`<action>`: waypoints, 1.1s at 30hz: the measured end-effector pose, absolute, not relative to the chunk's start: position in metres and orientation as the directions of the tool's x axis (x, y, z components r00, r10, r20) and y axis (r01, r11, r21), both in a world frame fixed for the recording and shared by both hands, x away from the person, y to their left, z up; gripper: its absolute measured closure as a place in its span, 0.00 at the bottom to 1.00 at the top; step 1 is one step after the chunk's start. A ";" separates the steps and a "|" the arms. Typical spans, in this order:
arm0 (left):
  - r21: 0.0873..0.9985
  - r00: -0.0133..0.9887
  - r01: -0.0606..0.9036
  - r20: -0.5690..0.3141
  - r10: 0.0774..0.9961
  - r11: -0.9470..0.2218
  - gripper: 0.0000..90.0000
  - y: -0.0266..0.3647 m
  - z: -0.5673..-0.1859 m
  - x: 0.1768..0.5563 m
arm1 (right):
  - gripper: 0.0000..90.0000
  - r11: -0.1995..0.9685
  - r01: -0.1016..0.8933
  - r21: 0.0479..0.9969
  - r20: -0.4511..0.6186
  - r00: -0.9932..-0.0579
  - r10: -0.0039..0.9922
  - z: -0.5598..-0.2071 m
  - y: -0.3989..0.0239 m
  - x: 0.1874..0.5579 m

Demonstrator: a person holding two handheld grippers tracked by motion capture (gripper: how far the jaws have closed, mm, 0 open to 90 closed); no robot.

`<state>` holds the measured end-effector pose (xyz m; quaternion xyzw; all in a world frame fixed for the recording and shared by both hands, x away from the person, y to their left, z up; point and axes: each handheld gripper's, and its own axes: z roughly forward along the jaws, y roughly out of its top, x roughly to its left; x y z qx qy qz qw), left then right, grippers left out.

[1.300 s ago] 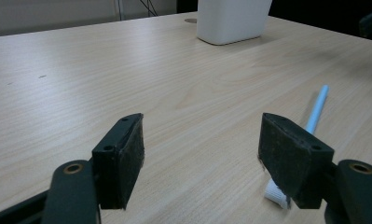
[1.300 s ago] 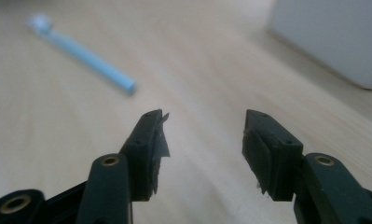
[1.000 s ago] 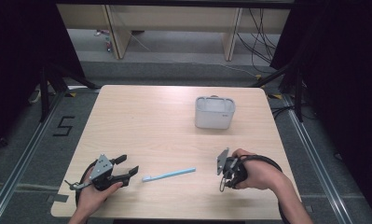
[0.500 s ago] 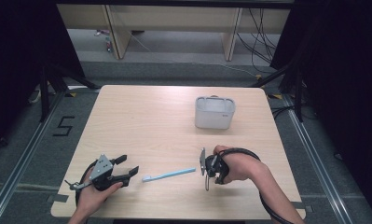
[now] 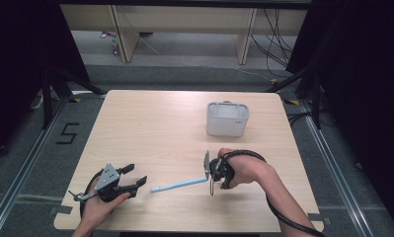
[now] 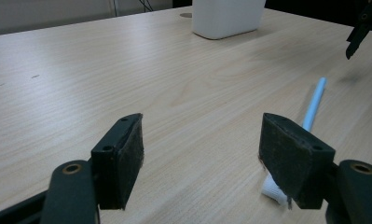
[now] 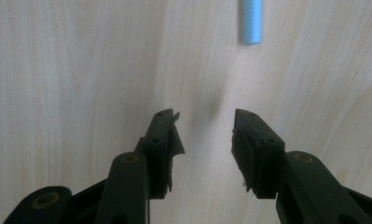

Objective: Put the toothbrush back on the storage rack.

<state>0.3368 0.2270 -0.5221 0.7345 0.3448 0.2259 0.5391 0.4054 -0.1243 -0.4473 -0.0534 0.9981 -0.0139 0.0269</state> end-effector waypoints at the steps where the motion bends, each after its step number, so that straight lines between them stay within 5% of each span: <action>1: 0.948 0.660 0.263 -0.039 0.750 -0.181 0.33 0.227 -0.522 0.337 | 0.66 0.992 -0.120 -0.025 -0.051 -0.991 -0.122 -0.448 -0.123 0.407; 33: 0.951 0.670 0.251 -0.038 0.742 -0.178 0.33 0.226 -0.523 0.337 | 0.65 0.971 -0.240 0.024 -0.038 -0.970 -0.239 -0.451 -0.067 0.414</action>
